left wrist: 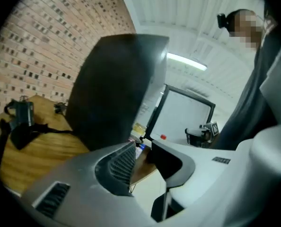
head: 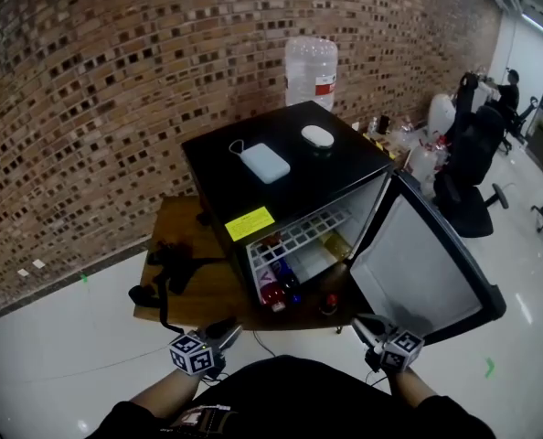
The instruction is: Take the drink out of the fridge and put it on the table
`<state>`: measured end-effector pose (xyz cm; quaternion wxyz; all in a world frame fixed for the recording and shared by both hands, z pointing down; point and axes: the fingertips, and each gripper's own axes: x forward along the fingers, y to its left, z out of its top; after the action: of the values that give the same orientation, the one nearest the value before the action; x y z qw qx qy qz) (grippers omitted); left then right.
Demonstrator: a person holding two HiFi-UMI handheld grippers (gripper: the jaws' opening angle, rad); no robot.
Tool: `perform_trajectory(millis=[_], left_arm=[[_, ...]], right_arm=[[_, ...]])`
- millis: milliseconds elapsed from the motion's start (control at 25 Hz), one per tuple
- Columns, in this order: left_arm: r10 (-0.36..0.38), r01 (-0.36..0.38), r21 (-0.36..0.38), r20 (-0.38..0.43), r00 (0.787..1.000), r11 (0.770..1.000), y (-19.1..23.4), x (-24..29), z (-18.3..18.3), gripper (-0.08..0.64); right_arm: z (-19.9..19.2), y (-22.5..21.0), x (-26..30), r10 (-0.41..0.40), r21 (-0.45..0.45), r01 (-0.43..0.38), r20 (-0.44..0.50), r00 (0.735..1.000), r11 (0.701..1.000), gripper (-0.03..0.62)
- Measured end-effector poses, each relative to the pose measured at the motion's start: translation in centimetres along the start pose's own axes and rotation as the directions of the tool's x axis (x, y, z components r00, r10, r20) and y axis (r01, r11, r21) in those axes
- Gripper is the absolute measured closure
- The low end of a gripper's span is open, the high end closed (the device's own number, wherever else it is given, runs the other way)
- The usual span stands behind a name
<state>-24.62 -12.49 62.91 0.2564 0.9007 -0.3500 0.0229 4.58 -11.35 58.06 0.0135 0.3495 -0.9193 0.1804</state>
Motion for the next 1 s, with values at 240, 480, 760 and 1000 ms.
perform_trajectory(millis=[240,480,760,1000], left_arm=[[0.138,-0.136,-0.025,0.092,0.986,0.990,4.1,-6.8,1.9,0.560],[0.066,-0.071,0.035,0.119,0.991,0.997,3.0,-7.1,2.8,0.560],[0.035,-0.040,0.030,0.132,0.991,0.999,1.5,-6.6,2.4,0.560],[0.025,-0.031,0.047,0.128,0.991,0.998,1.0,-6.5,2.6,0.560]], right_arm=[[1.1,1.2,2.0,0.004,-0.002,-0.004,0.058,0.998,1.000,0.592],[0.7,2.6,3.1,0.024,-0.017,-0.023,0.018,1.000,1.000,0.592],[0.3,3.3,2.6,0.040,-0.034,-0.041,-0.011,0.999,0.999,0.592],[0.4,3.3,1.8,0.036,-0.041,-0.036,-0.008,0.999,0.999,0.592]])
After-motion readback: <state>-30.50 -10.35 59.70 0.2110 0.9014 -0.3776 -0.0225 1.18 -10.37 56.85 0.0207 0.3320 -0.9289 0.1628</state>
